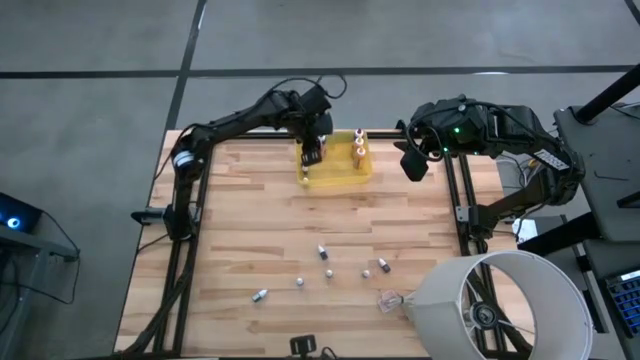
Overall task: Pick & Place food coloring
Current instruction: Put the large orange food coloring bottle into the yellow bin
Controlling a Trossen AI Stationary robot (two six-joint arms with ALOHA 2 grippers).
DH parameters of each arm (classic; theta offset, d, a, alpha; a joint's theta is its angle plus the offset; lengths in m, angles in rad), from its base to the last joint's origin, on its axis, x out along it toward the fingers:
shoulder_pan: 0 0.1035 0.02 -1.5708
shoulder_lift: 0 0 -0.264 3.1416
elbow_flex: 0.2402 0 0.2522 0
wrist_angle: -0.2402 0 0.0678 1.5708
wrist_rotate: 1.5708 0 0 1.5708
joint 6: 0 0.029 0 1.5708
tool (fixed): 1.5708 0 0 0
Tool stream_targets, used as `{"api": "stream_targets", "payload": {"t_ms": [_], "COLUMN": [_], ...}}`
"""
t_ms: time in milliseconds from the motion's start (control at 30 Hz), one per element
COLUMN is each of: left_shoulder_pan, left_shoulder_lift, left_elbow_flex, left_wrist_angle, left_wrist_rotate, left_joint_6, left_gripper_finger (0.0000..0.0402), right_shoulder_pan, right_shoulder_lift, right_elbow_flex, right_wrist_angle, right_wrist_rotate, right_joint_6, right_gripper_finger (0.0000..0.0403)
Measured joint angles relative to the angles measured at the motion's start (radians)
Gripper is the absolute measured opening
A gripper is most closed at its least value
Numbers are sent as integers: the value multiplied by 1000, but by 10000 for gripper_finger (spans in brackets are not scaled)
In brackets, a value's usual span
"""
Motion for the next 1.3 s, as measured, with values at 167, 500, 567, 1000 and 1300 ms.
{"api": "stream_targets", "payload": {"t_ms": [167,500,567,1000,1300], "left_shoulder_pan": [5,49,62,112,113], "left_shoulder_lift": [0,0,0,0,6], "left_elbow_flex": [-91,-199,-199,-196,-197], "left_wrist_angle": [87,160,162,181,202], "left_wrist_rotate": [1,1,1,13,45], "left_joint_6": [1,-2,-4,-8,-9], "left_gripper_finger": [96,96,96,96,96], "right_shoulder_pan": [0,0,0,-1,-1], "right_shoulder_lift": [0,0,0,0,0], "right_elbow_flex": [0,0,0,-10,-59], "right_wrist_angle": [0,0,0,0,1], "right_wrist_rotate": [0,0,0,2,2], "right_joint_6": [14,26,26,23,23], "right_gripper_finger": [164,164,164,164,164]}}
